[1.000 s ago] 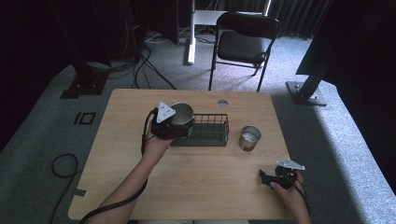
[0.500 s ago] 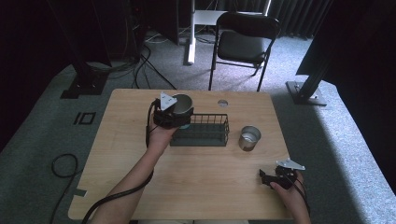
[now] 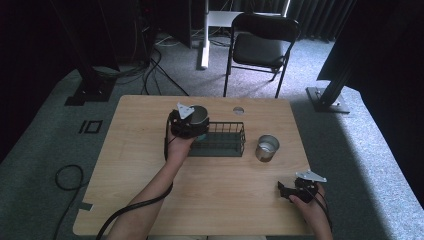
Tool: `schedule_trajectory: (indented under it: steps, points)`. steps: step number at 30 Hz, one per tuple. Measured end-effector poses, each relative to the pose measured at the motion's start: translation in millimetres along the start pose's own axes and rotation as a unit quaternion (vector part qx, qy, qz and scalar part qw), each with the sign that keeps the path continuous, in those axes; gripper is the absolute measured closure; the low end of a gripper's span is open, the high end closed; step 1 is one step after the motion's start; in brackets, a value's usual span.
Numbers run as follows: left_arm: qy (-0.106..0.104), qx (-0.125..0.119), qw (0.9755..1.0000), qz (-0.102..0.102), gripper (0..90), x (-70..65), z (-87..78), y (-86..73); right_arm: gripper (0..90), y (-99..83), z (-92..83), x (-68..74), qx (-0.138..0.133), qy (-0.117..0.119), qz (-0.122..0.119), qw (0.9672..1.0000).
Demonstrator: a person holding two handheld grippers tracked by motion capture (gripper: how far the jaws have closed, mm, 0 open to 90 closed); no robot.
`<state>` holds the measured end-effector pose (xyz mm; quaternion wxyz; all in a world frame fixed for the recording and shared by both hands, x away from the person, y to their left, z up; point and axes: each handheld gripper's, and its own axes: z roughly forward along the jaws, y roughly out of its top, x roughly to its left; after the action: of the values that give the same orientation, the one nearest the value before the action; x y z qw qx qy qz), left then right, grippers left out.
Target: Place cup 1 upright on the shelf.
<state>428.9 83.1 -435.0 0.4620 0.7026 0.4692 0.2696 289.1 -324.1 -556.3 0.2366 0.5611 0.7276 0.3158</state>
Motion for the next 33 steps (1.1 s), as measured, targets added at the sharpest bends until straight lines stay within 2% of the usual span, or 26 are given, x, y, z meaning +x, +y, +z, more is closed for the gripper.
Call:
schedule_trajectory:
  steps: [8, 10, 13, 15, 19, 26, 31, 32, 33]
  points:
    - [0.011, 0.011, 0.9999, 0.0, 14.1, -3.9, 8.5, -7.4, 11.8, 0.0, 0.0, 0.0, 0.0, 0.0, 0.0, 1.0]
    - [0.017, 0.017, 0.9997, 0.008, 14.1, -5.4, 10.6, -8.5, 11.8, 0.0, 0.0, 0.0, 0.0, 0.0, 0.0, 1.0]
    - [0.014, 0.022, 0.9996, 0.008, 14.1, -6.9, 13.2, -10.6, 11.8, 0.0, 0.0, 0.0, 0.0, 0.0, 0.0, 1.0]
    - [0.02, 0.025, 0.9993, 0.018, 14.1, -9.1, 15.0, -12.4, 11.8, 0.0, 0.0, 0.1, 0.0, 0.0, 0.0, 1.0]
    - [0.015, 0.029, 0.9994, 0.014, 14.1, -9.9, 17.7, -15.4, 11.8, 0.0, 0.0, 0.1, 0.0, 0.0, 0.0, 1.0]
    - [0.017, 0.027, 0.9989, 0.036, 13.9, -13.6, 19.0, -20.1, 11.8, 0.0, 0.0, 0.0, 0.0, 0.0, 0.0, 1.0]
    - [0.01, 0.042, 0.9984, 0.038, 13.4, -12.7, 19.1, -16.6, 11.8, 0.0, 0.0, 0.1, 0.0, 0.0, 0.0, 1.0]
    - [0.004, 0.047, 0.9979, 0.043, 12.2, -13.0, 19.5, -15.8, 11.8, 0.0, 0.0, 0.1, 0.0, 0.0, 0.0, 1.0]
    - [0.002, 0.051, 0.9975, 0.049, 6.7, -13.7, 19.5, -15.0, 11.8, 0.0, 0.0, 0.1, 0.0, 0.0, 0.0, 1.0]
